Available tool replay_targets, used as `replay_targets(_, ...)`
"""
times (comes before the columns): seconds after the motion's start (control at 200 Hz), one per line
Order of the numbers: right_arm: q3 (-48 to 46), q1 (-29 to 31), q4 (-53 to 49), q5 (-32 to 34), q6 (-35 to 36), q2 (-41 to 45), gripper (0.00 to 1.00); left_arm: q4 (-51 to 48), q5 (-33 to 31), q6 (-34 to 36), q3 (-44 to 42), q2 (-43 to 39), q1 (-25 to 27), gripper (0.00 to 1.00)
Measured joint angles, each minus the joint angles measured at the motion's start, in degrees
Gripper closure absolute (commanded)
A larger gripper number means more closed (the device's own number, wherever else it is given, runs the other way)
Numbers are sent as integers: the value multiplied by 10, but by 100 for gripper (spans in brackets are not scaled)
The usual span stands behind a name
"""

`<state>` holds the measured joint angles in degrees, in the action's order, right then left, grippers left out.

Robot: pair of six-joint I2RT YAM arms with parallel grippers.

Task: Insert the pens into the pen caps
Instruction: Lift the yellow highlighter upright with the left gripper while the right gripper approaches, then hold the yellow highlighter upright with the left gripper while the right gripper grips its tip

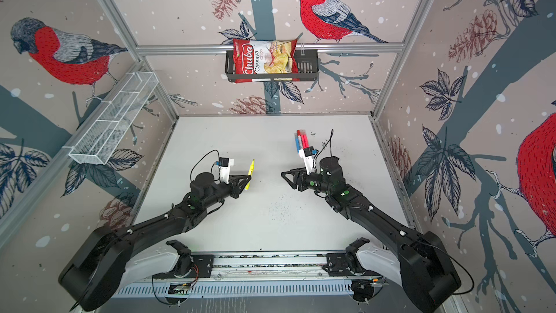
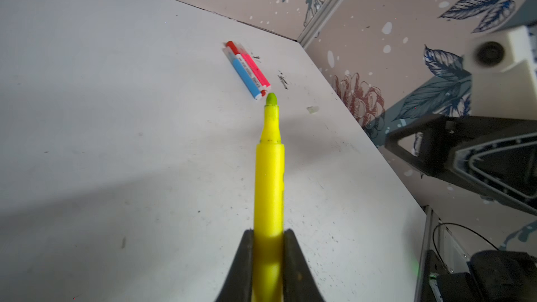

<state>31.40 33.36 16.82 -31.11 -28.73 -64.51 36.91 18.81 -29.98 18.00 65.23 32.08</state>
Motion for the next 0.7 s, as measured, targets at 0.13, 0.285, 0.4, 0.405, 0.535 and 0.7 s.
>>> replay_targets(0.13, 13, 32, 33, -9, -14, -39, 35, 28, -26, -9, -3, -9, 45, 84)
replay_targets(0.285, 29, 54, 71, -17, -29, -78, 35, 49, -55, -16, -3, -8, 81, 84)
replay_targets(0.4, 43, 71, 85, -19, -32, -106, 37, 52, -70, -17, 0, 0, 104, 84)
replay_targets(0.405, 43, 71, 85, -19, -32, -107, 37, 53, -71, -17, 0, 0, 105, 84)
replay_targets(0.535, 54, 79, 99, -21, -42, -126, 38, 61, -84, -17, 2, 6, 120, 84)
replay_targets(0.7, 59, 82, 111, -21, -44, -137, 39, 70, -88, -17, 8, 12, 131, 84)
